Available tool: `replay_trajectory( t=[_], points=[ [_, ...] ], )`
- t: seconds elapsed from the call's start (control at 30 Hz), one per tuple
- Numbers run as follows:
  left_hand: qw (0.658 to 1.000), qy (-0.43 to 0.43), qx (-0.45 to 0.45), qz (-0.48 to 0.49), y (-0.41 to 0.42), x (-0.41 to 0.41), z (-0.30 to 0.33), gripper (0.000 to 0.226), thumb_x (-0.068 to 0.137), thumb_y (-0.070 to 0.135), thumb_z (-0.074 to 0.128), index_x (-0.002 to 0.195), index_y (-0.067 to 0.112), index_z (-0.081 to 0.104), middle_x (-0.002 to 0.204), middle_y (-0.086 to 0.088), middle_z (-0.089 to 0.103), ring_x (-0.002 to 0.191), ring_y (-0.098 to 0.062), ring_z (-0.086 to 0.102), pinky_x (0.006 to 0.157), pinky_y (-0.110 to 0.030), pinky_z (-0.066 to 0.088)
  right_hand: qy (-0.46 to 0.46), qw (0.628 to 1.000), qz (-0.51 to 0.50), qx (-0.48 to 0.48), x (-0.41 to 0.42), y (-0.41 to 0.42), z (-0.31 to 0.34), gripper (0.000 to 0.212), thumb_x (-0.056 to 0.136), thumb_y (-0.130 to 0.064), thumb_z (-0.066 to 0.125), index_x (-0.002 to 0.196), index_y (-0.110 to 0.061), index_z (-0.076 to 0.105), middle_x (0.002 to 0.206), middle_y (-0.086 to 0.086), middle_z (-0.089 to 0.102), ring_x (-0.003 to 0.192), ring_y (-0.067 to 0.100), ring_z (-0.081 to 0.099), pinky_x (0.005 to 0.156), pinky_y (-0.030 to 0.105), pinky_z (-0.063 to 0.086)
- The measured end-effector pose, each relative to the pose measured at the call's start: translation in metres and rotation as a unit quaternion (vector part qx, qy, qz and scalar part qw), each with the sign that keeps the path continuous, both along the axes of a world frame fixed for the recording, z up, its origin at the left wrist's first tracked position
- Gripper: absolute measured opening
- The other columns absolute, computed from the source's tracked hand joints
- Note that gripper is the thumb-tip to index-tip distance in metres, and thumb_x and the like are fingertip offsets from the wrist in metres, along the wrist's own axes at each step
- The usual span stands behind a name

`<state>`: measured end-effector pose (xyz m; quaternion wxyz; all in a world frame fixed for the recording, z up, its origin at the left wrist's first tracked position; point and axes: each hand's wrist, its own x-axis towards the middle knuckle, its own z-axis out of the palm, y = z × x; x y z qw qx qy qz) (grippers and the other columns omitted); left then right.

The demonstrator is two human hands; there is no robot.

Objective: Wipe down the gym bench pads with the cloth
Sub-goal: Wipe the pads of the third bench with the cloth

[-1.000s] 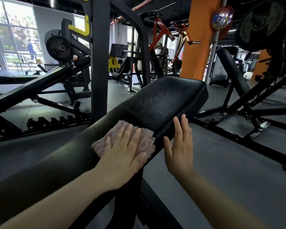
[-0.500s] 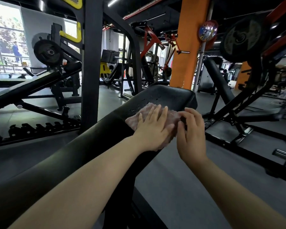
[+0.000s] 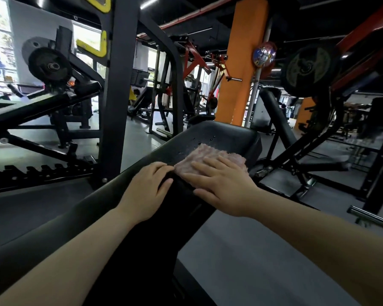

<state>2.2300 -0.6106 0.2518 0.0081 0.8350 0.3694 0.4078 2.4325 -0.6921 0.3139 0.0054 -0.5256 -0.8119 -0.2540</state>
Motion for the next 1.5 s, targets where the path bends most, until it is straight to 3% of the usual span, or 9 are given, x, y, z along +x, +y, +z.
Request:
replay_trajectory(
  t=[0.17, 0.37, 0.63, 0.7, 0.8, 0.93, 1.2, 1.33, 1.5],
  points=[
    [1.000, -0.002, -0.020, 0.009, 0.003, 0.002, -0.006, 0.071, 0.082, 0.054, 0.015, 0.128, 0.019, 0.056, 0.127, 0.000, 0.054, 0.118, -0.017, 0.047, 0.103, -0.032, 0.034, 0.027, 0.996, -0.081, -0.008, 0.040, 0.022, 0.028, 0.068, 0.083, -0.063, -0.004, 0.145, -0.049, 0.020, 0.158, -0.008, 0.014, 0.146, 0.020, 0.006, 0.116, 0.044, -0.001],
    [1.000, 0.005, -0.014, 0.013, 0.003, 0.002, -0.008, 0.071, 0.082, 0.054, 0.015, 0.128, 0.018, 0.056, 0.128, 0.000, 0.054, 0.119, -0.017, 0.047, 0.103, -0.032, 0.034, 0.080, 0.963, -0.255, -0.011, 0.054, 0.064, 0.054, 0.048, 0.100, -0.051, 0.018, 0.147, -0.046, 0.012, 0.160, -0.005, 0.004, 0.146, 0.025, -0.001, 0.115, 0.053, -0.004],
    [1.000, 0.008, -0.012, 0.016, 0.002, 0.002, -0.011, 0.074, 0.081, 0.055, 0.012, 0.131, 0.020, 0.053, 0.133, 0.002, 0.051, 0.124, -0.015, 0.044, 0.104, -0.028, 0.029, 0.060, 0.992, -0.105, -0.043, 0.044, 0.009, 0.023, 0.065, 0.083, -0.061, -0.003, 0.147, -0.048, 0.006, 0.157, -0.016, 0.000, 0.146, 0.018, -0.011, 0.115, 0.046, -0.013],
    [1.000, 0.009, -0.009, 0.015, 0.002, 0.001, -0.011, 0.073, 0.081, 0.055, 0.013, 0.131, 0.019, 0.054, 0.132, 0.001, 0.051, 0.123, -0.016, 0.045, 0.104, -0.028, 0.030, 0.046, 0.990, -0.124, -0.050, 0.064, 0.028, 0.036, 0.075, 0.077, -0.059, -0.009, 0.149, -0.042, 0.002, 0.159, -0.010, -0.004, 0.146, 0.020, -0.011, 0.117, 0.049, -0.006],
    [1.000, 0.012, -0.009, 0.016, 0.001, 0.001, -0.011, 0.073, 0.082, 0.055, 0.013, 0.131, 0.020, 0.054, 0.132, 0.001, 0.051, 0.123, -0.016, 0.045, 0.104, -0.028, 0.030, 0.090, 0.972, -0.213, -0.041, 0.080, 0.068, 0.063, 0.063, 0.084, -0.061, -0.003, 0.146, -0.046, -0.001, 0.160, -0.006, -0.003, 0.147, 0.023, -0.005, 0.116, 0.055, 0.004],
    [1.000, 0.013, -0.016, 0.023, -0.001, 0.001, -0.010, 0.074, 0.080, 0.056, 0.012, 0.132, 0.022, 0.053, 0.133, 0.003, 0.050, 0.124, -0.015, 0.043, 0.105, -0.030, 0.031, 0.096, 0.950, -0.295, -0.039, 0.059, 0.091, 0.071, 0.051, 0.099, -0.051, 0.018, 0.148, -0.044, 0.008, 0.160, -0.003, 0.000, 0.146, 0.029, 0.000, 0.114, 0.058, -0.002],
    [1.000, 0.006, -0.006, 0.018, 0.000, 0.002, -0.010, 0.073, 0.081, 0.054, 0.014, 0.130, 0.019, 0.055, 0.132, 0.000, 0.052, 0.123, -0.017, 0.046, 0.103, -0.030, 0.032, 0.009, 0.987, -0.139, -0.077, 0.020, 0.022, 0.028, 0.049, 0.099, -0.051, 0.013, 0.147, -0.048, 0.001, 0.157, -0.014, -0.008, 0.145, 0.021, -0.014, 0.115, 0.051, -0.013],
    [1.000, 0.007, -0.008, 0.017, -0.002, 0.001, -0.010, 0.074, 0.081, 0.055, 0.014, 0.131, 0.019, 0.054, 0.132, 0.001, 0.051, 0.124, -0.016, 0.045, 0.102, -0.028, 0.029, 0.003, 0.977, -0.199, -0.070, 0.064, 0.062, 0.056, 0.070, 0.078, -0.070, -0.011, 0.145, -0.048, -0.007, 0.159, -0.003, -0.010, 0.145, 0.028, -0.011, 0.115, 0.057, 0.000],
    [1.000, 0.013, -0.013, 0.021, -0.003, 0.001, -0.008, 0.076, 0.079, 0.055, 0.009, 0.133, 0.022, 0.051, 0.135, 0.004, 0.048, 0.125, -0.013, 0.041, 0.104, -0.026, 0.028, 0.075, 0.947, -0.309, -0.042, 0.052, 0.103, 0.074, 0.053, 0.098, -0.055, 0.018, 0.148, -0.044, 0.004, 0.160, 0.001, -0.004, 0.145, 0.034, -0.002, 0.114, 0.061, -0.001]
  ],
)
